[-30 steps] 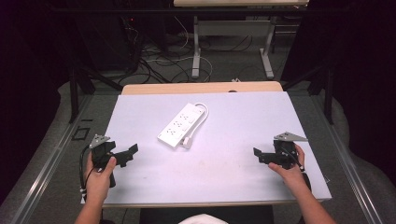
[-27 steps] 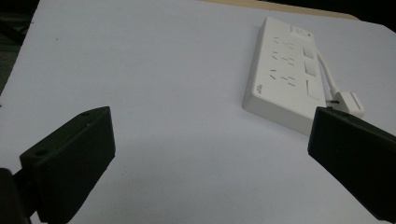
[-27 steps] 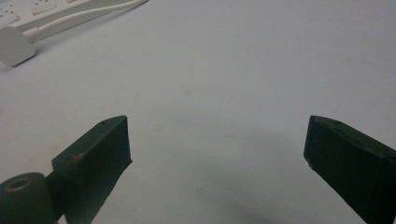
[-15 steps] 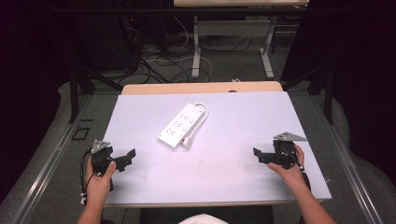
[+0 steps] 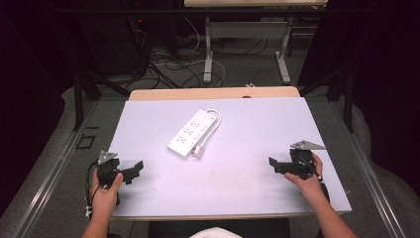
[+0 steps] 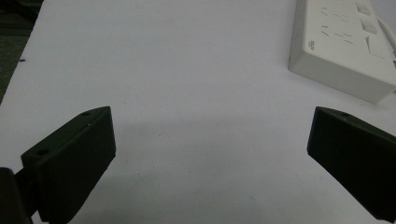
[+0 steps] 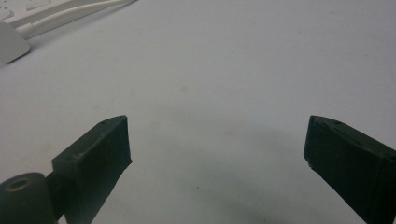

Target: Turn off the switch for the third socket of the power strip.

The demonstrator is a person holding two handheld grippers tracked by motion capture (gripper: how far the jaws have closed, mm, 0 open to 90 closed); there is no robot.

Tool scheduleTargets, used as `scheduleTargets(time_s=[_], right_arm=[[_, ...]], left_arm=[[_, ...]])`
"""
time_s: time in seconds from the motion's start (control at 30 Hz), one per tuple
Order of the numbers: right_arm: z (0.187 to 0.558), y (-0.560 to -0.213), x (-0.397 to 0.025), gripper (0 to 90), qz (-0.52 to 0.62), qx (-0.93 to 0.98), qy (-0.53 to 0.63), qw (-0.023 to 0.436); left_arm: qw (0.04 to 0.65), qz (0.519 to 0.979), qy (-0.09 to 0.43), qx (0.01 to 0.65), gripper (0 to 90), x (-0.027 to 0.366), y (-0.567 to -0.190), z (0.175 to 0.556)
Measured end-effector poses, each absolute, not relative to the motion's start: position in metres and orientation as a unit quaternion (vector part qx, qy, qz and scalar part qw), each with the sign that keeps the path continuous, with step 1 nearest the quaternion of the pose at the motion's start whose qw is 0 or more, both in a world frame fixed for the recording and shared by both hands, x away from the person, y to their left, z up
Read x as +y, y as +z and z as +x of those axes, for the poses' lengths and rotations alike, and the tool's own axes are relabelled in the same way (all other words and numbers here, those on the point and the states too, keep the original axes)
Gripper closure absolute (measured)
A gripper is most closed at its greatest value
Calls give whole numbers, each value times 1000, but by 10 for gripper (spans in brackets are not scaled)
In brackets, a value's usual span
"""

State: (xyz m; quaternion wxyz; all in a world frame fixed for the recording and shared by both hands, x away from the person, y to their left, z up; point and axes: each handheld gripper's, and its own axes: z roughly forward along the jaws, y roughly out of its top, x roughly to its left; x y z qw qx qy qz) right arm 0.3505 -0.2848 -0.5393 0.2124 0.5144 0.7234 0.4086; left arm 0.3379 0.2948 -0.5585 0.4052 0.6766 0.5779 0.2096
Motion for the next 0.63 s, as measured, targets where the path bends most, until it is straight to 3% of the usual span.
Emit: scheduleTargets(time_s=[0.63], right_arm=[[353, -542, -285, 66, 515, 726, 405, 211]], left_arm=[[404, 681, 200, 577, 18, 293, -561, 339]])
